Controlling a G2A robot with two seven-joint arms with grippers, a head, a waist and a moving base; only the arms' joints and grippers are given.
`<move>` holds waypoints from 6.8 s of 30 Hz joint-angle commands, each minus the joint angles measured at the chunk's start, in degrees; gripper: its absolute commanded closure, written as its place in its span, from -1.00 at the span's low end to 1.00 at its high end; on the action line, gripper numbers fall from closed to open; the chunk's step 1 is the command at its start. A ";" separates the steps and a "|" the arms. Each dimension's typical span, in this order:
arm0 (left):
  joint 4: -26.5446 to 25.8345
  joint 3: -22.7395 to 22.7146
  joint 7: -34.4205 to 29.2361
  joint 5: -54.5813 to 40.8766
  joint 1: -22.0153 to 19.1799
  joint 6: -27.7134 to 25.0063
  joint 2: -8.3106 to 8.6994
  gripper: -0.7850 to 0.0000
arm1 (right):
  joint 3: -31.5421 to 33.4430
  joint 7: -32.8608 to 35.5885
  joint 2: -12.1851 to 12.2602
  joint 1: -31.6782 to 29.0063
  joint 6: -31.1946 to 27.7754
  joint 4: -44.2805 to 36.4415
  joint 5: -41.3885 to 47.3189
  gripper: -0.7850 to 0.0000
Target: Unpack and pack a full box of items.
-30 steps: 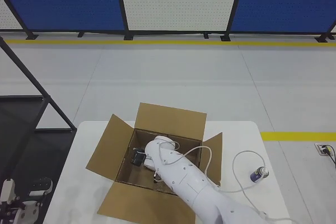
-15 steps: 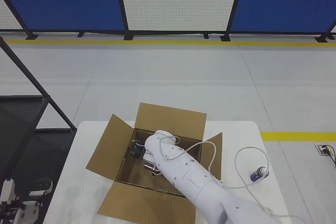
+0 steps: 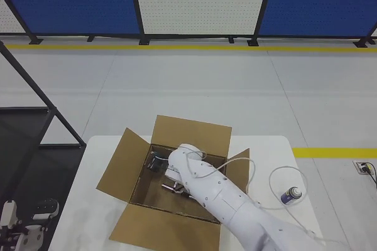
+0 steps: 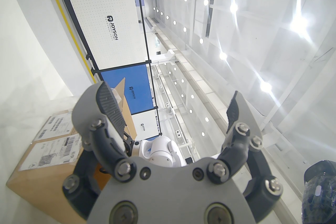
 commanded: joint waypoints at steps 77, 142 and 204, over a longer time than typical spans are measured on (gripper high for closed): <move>0.00 0.00 0.00 0.00 0.00 0.00 0.00 -1.00 | 91.04 -6.32 24.93 -74.69 1.97 -95.94 2.39 -1.00; 0.00 0.00 0.00 0.00 0.00 0.00 0.00 -1.00 | 78.38 -7.73 30.86 -69.81 8.06 -103.71 0.46 1.00; 0.00 0.00 0.00 0.00 0.00 0.00 0.00 -1.00 | 25.97 -0.42 25.46 -37.30 20.67 -67.06 -14.71 1.00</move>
